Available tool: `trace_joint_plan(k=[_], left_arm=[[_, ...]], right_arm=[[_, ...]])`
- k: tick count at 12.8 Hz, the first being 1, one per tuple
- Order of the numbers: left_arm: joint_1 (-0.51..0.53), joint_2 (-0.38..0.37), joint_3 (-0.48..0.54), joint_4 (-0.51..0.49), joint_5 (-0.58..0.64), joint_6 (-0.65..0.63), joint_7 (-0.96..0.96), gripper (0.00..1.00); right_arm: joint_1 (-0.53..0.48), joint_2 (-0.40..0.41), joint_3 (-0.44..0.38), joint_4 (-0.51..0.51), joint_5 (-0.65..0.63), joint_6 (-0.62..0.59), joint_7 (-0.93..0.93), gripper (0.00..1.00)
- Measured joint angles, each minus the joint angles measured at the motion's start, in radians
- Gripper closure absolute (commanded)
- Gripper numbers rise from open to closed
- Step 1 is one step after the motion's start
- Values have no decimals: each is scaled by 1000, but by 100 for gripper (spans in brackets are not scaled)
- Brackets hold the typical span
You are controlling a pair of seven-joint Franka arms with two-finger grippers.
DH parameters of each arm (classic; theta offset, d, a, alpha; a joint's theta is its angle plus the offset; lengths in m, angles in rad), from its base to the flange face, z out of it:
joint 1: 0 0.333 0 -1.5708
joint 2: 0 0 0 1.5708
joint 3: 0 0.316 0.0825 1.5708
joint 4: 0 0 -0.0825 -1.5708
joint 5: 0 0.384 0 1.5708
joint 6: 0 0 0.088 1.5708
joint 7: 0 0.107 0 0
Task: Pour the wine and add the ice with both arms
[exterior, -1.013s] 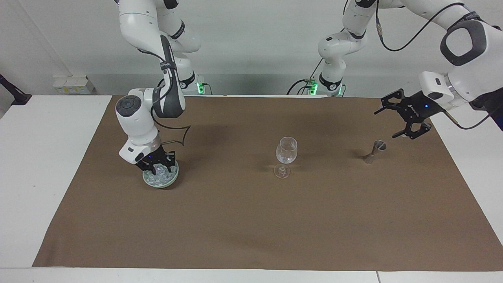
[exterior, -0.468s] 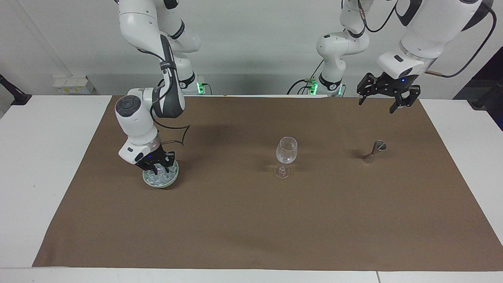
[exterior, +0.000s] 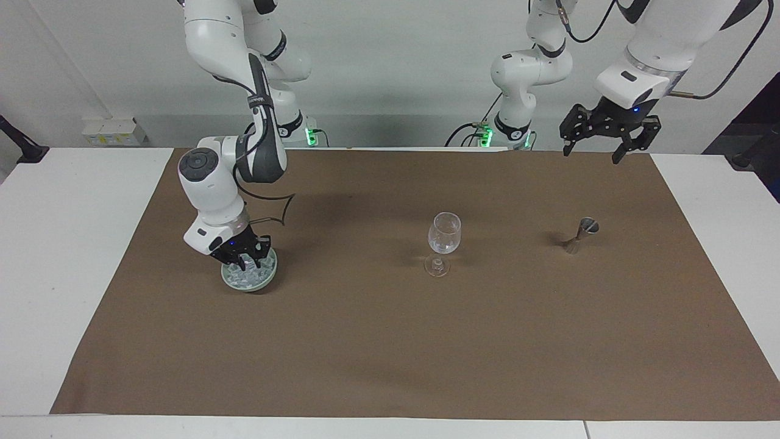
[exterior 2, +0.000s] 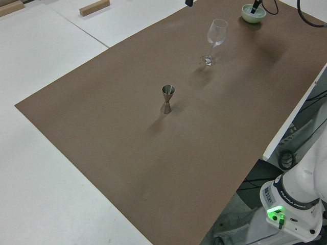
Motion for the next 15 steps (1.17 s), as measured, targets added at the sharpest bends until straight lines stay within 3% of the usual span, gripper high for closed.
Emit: trace_joint_plan(k=[3,8,11,15], left_arm=[[1,-1,5,0,2,0,-17,0],[22,-1,12,0,3,-9,-28,0],[21,-1,15,-3,3,-9,-28,0],[-113,-1,149,-5,3,-8,-28,0]], right_arm=[[0,-1,0,24,0,-38,0,100],[0,-28,0,67,0,-108,7,100],[6,-90,21,154,1,-273,78,100],[28,-128,82,279,1,-413,223,100]])
